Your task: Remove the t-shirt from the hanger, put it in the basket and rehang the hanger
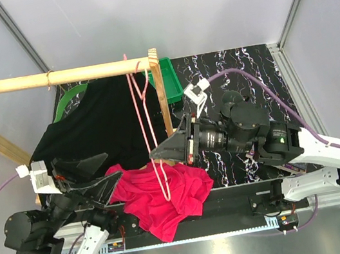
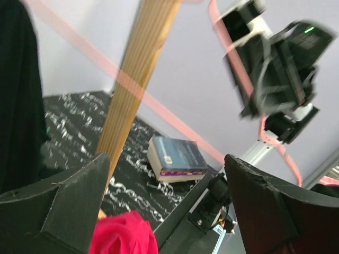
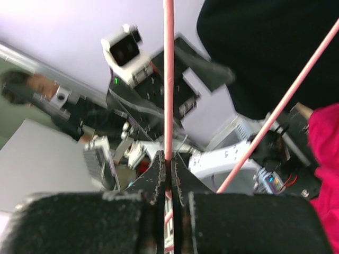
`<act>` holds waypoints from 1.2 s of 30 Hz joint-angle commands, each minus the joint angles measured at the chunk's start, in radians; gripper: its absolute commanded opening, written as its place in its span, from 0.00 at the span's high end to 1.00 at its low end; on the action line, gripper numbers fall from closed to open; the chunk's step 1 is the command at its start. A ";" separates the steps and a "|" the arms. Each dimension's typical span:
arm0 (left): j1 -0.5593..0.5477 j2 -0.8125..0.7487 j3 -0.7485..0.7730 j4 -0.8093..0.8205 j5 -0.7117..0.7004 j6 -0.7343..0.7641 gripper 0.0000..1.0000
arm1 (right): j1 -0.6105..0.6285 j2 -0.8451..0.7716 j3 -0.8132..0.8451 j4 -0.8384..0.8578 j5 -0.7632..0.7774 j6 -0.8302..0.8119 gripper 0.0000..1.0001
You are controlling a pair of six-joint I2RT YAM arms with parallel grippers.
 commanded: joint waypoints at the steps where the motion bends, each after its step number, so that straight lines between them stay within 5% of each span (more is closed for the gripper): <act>1: 0.000 -0.039 -0.011 -0.127 -0.081 -0.017 0.07 | 0.005 0.047 0.104 -0.072 0.193 -0.045 1.00; 18: 0.000 -0.080 0.035 -0.233 -0.115 0.002 0.07 | 0.004 0.160 0.132 -0.089 0.406 0.049 1.00; 33: 0.000 -0.097 0.049 -0.261 -0.113 -0.021 0.06 | -0.004 0.157 0.097 -0.102 0.416 0.096 0.99; 36: 0.000 -0.091 0.057 -0.274 -0.106 -0.023 0.06 | -0.006 0.133 0.057 -0.100 0.417 0.104 0.75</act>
